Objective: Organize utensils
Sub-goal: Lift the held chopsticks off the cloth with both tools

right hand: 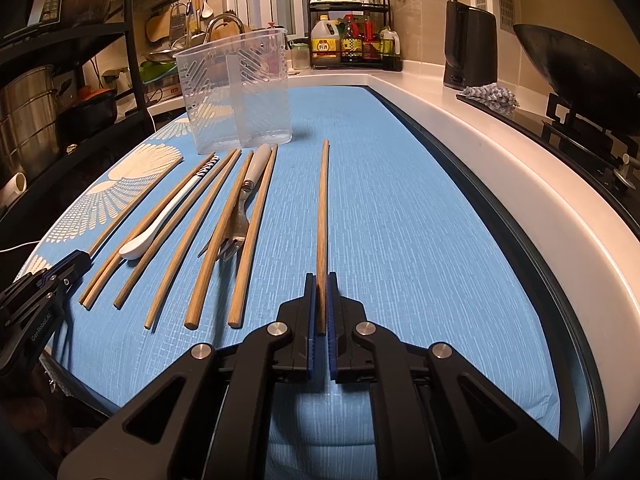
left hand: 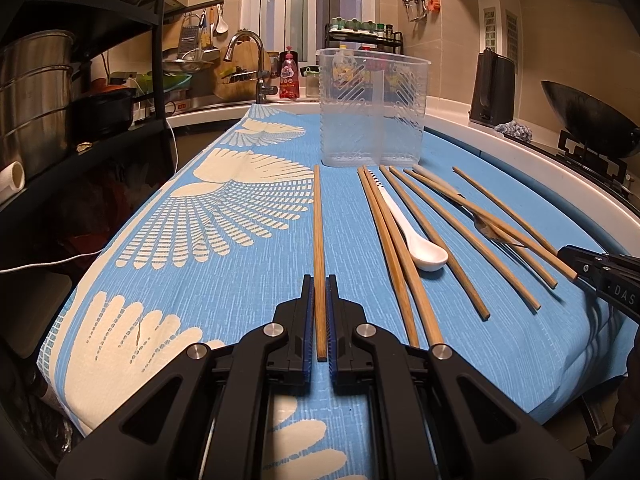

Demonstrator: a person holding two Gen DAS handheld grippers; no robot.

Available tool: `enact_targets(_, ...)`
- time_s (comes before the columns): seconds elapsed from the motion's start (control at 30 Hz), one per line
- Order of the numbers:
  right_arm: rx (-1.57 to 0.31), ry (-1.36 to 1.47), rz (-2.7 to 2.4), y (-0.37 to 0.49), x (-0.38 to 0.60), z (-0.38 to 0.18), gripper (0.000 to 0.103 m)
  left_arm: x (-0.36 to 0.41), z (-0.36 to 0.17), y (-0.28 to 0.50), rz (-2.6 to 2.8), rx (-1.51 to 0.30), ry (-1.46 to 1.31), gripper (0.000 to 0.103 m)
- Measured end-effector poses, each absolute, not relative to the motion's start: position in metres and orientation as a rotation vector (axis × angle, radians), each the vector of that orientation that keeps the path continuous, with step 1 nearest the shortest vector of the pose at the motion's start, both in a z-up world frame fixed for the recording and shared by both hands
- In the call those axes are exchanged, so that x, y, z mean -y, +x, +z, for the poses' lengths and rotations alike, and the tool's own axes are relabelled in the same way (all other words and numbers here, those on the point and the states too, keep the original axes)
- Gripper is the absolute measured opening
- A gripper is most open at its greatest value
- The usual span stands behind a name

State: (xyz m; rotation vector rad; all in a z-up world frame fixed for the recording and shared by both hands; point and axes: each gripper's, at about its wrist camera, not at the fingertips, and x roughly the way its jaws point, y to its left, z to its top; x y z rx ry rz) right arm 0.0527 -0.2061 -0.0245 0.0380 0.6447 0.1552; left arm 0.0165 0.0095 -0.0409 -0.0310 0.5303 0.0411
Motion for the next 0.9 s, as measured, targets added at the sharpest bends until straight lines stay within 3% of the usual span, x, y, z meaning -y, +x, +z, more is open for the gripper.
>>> enact_targets(0.47, -0.622, 0.042, 0.158, 0.047, 0.208, -0.018, 0.005, -0.008, -0.035, 0.015, 0.04, -0.513, -0.013, 0.006)
enact_targets(0.9, -0.507, 0.053, 0.171, 0.033, 0.214, 0.034, 0.005, -0.004, 0.001, -0.005, 0.023, -0.399, 0.025, 0.006)
